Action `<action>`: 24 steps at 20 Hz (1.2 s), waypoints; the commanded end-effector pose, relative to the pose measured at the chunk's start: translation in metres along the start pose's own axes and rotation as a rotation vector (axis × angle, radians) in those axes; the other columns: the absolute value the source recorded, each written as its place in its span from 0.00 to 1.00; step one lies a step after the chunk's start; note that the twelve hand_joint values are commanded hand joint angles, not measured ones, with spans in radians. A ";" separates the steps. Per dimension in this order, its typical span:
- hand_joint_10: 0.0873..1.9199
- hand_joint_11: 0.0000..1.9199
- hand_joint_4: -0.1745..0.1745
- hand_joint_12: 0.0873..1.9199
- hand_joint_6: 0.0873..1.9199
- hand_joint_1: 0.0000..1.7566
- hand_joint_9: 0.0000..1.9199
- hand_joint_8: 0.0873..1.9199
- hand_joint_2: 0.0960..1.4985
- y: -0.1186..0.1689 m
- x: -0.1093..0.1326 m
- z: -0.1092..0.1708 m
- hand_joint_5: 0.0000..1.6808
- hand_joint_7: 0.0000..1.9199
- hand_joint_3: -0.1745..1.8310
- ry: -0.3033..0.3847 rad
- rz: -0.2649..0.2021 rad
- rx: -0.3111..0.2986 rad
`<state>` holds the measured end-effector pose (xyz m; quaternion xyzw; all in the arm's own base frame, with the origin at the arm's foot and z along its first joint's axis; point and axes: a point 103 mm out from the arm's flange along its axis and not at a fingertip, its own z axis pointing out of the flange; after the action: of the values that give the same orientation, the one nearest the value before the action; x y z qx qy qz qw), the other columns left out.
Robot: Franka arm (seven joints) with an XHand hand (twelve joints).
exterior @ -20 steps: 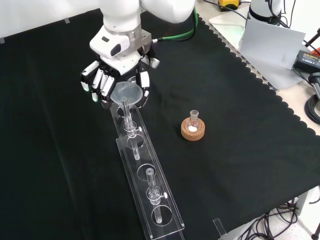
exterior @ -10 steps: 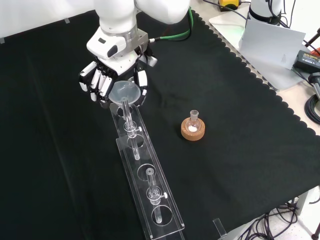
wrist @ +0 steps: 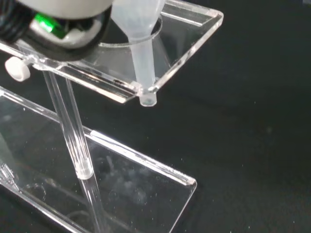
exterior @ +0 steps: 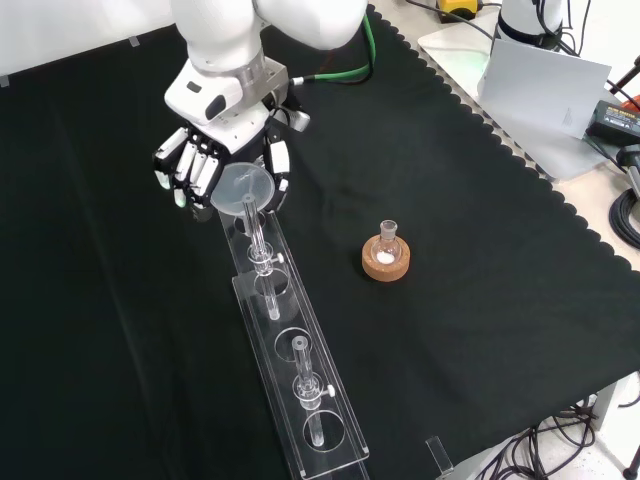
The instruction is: Put the funnel back on the funnel stand.
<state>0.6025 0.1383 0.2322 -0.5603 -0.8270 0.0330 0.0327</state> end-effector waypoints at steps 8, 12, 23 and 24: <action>0.26 0.00 0.56 0.65 0.19 0.45 0.27 0.18 0.34 -0.003 -0.005 -0.001 0.32 0.40 0.34 0.003 -0.009 0.010; 0.27 0.00 0.55 0.65 0.18 0.45 0.26 0.18 0.34 -0.005 -0.005 -0.002 0.32 0.39 0.34 0.001 -0.018 0.010; 0.36 0.00 0.43 0.59 0.00 0.37 0.11 0.22 0.34 -0.011 -0.006 -0.009 0.18 0.24 0.28 -0.016 -0.027 0.074; 0.37 0.00 0.42 0.59 0.00 0.36 0.10 0.23 0.34 -0.013 -0.005 -0.010 0.17 0.22 0.28 -0.018 -0.030 0.071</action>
<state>0.5979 0.1305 0.2419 -0.5488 -0.8326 0.0592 0.0463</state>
